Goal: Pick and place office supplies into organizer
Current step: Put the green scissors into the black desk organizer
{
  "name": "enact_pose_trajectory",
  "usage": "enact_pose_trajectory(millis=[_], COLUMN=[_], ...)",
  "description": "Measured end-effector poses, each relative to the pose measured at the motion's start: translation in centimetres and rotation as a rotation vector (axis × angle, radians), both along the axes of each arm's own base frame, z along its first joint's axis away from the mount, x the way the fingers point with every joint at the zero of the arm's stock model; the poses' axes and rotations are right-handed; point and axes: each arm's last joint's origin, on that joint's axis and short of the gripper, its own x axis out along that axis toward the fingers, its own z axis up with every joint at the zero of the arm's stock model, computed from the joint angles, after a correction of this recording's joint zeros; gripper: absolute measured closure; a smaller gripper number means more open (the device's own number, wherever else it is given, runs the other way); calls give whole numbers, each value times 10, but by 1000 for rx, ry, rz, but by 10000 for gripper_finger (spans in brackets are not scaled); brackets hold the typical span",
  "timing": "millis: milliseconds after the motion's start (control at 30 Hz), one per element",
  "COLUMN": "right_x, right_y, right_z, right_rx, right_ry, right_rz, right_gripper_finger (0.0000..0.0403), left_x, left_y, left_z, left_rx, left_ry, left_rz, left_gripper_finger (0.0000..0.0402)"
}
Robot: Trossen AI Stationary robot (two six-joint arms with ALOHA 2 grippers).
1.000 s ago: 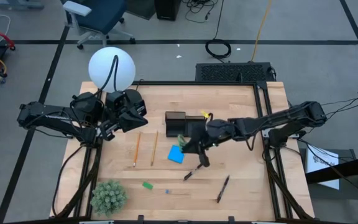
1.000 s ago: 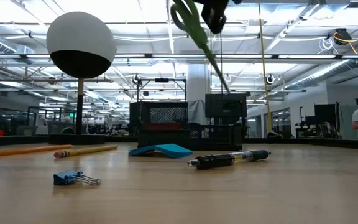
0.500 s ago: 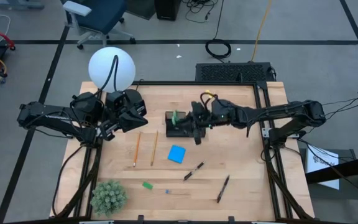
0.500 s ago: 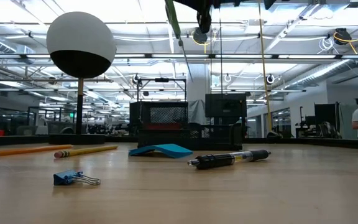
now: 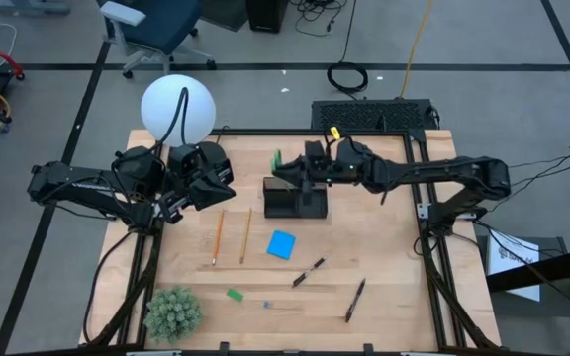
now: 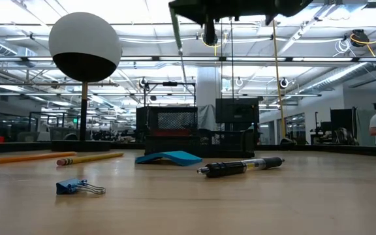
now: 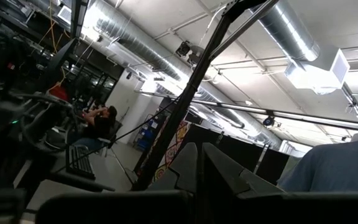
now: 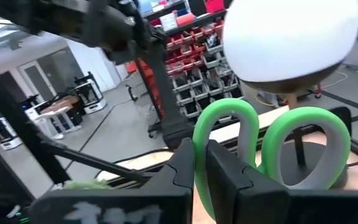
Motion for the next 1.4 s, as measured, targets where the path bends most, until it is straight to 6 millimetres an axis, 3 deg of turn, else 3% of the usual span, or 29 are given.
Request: enact_pose_trajectory(millis=[433, 833, 1233, 1400], right_x=[23, 33, 30, 29], right_y=[-15, -26, -37, -37], right_z=[-37, -63, -68, -72], right_rx=[-8, -4, -7, 3], right_ry=[20, 87, 129, 174], right_rz=[-22, 4, -26, -24], right_gripper_finger=[390, 389, 387, 361], left_x=[0, 0, 0, 0], left_y=[0, 0, 0, 0], left_z=[0, 0, 0, 0], left_rx=[0, 0, 0, 0], left_ry=[0, 0, 0, 0], left_rz=[0, 0, 0, 0], left_gripper_finger=[380, 380, 380, 380])
